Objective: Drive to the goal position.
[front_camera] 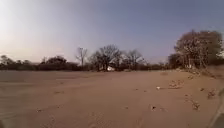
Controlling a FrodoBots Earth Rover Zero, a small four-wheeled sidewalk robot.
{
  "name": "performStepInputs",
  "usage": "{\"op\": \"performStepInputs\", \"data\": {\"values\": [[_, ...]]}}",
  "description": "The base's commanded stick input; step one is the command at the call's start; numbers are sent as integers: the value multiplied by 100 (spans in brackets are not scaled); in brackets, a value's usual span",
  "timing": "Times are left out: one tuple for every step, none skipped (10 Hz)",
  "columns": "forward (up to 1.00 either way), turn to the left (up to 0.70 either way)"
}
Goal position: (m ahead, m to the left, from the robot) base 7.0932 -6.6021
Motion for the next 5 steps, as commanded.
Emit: {"op": "performStepInputs", "data": {"values": [[70, 0], [70, 0], [70, 0], [70, 0], [70, 0]]}}
